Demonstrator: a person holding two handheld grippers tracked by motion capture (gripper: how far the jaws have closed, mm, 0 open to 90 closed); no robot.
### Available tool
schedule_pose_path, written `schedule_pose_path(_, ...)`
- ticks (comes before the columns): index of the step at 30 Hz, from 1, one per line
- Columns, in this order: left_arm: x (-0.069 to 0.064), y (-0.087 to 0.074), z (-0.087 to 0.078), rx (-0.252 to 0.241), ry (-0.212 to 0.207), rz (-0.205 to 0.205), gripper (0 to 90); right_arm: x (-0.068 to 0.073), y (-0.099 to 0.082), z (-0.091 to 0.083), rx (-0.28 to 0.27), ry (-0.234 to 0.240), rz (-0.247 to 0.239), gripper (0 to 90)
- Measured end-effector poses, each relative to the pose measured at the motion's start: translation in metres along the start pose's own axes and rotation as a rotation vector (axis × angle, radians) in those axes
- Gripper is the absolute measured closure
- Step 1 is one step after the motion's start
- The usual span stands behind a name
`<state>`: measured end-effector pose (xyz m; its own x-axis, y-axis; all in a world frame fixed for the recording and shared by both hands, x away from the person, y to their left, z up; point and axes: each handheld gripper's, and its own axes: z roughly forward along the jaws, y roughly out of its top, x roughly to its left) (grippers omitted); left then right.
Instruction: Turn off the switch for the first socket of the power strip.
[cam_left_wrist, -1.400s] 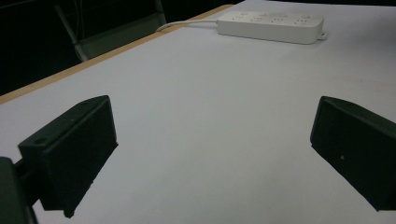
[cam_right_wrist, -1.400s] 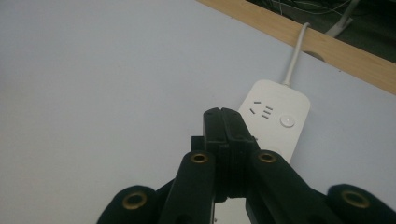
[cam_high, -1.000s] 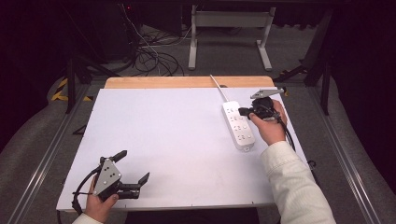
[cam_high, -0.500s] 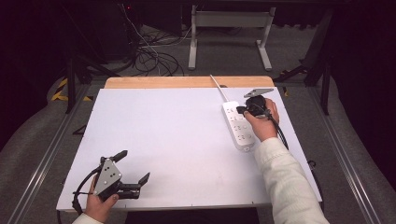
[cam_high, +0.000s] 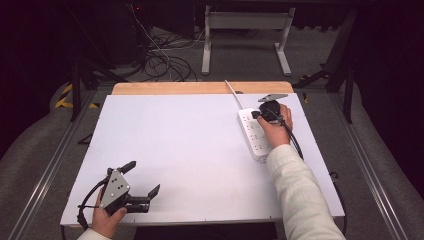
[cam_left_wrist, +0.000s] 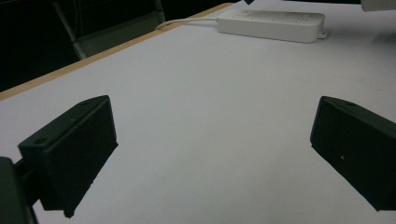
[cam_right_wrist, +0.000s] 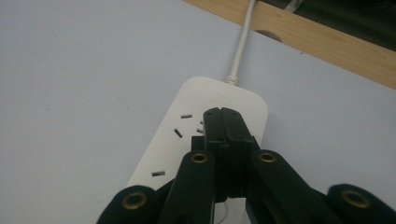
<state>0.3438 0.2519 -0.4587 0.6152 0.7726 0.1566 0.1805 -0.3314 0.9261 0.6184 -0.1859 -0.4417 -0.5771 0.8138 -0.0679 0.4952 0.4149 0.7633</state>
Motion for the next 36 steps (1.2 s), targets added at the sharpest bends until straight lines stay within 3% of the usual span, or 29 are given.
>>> schedule_pose_path(9,0.001,0.0,0.0,0.003,0.004,0.002,0.8,-0.003,-0.003,0.011,0.008,-0.027,0.02,90.0)
schedule_pose_path(36,0.001,0.0,0.0,0.003,0.002,0.002,0.8,-0.005,-0.004,0.019,0.03,-0.051,0.038,90.0)
